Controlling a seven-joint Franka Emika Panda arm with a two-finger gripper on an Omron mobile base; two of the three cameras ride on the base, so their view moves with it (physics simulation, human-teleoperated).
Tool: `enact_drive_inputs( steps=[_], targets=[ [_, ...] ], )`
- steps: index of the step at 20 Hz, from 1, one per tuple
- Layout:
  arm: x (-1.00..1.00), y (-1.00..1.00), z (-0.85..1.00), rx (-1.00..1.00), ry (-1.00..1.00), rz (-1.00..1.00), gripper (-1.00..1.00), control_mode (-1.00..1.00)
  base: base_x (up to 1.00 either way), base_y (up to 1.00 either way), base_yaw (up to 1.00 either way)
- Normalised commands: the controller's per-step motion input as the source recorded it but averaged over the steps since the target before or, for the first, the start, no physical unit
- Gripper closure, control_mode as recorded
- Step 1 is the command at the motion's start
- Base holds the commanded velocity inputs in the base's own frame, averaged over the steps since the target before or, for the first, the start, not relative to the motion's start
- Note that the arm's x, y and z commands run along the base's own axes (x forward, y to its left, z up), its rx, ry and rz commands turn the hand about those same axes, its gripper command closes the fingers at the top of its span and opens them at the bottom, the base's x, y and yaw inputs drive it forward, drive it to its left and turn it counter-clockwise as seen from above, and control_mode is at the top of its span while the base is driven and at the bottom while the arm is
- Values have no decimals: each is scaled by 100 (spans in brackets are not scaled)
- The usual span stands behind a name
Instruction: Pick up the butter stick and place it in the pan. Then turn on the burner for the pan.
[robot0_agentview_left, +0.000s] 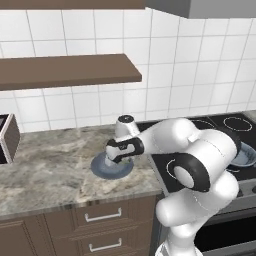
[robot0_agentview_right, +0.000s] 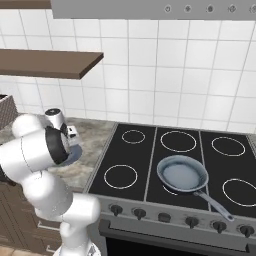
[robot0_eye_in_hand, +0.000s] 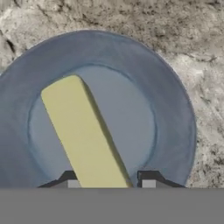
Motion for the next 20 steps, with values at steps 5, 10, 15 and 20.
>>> enact_drive_inputs(
  steps=[5, 10, 15, 20],
  targets=[
    [-19, -55, 52, 0, -5, -18, 100, -100, 0, 0, 0],
    [-13, -74, 42, 3, 0, -18, 100, -100, 0, 0, 0],
    [-9, -89, 28, 5, 0, -22, 100, -100, 0, 0, 0],
    [-5, -98, 6, 6, 2, -25, 100, -100, 0, 0, 0]
  ],
)
